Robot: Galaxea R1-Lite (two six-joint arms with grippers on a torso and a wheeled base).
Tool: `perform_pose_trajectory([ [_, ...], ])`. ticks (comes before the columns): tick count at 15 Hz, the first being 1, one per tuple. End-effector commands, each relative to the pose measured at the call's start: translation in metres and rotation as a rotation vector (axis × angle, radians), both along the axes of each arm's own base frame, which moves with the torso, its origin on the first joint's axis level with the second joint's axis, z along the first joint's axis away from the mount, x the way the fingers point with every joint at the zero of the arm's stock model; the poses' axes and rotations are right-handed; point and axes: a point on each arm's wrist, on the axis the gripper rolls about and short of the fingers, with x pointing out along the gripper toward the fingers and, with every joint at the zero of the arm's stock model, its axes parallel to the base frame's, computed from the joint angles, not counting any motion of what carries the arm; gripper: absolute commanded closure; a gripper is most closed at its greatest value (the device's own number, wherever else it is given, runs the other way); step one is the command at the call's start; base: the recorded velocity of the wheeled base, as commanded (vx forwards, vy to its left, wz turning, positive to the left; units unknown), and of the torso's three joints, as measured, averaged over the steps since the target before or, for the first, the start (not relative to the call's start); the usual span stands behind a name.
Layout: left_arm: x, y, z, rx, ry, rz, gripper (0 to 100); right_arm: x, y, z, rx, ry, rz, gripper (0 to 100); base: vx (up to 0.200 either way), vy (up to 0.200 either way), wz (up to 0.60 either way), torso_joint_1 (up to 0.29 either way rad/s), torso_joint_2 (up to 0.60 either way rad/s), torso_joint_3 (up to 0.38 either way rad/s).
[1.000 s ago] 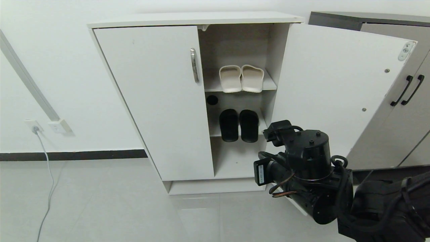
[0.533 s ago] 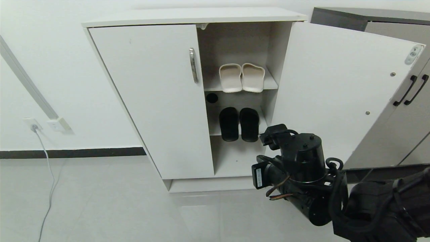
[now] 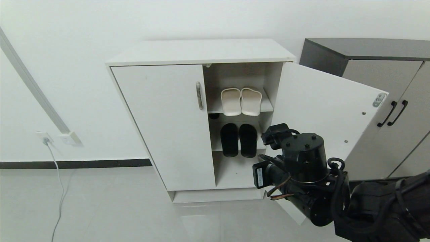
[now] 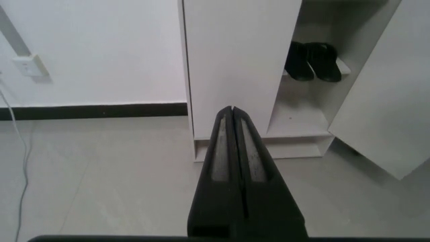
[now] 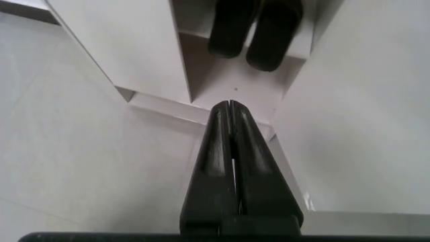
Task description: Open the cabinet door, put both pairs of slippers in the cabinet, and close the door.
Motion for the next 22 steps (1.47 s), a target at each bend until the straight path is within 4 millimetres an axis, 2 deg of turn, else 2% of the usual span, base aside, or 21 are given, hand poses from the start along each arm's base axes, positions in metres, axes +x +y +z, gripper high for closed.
perform_pose_trajectory([
  [1,0.0001,0.0000,0.0000,-0.001,0.002,0.002,100,-0.0001,-0.0001,0.0000,-0.001,0.000,0.000,100,0.000,0.000,0.00,0.139,-0.48,-0.344],
  [9,0.0001,0.0000,0.0000,-0.002,0.002,0.002,100,0.0004,0.0005,-0.0014,-0.003,0.002,0.000,100,0.000,0.000,0.00,0.163,-0.49,-0.324],
  [22,0.0001,0.0000,0.0002,-0.004,0.000,0.002,100,-0.0008,-0.0010,-0.0030,-0.008,0.006,0.000,100,0.000,0.000,0.00,0.225,-0.54,-0.318],
])
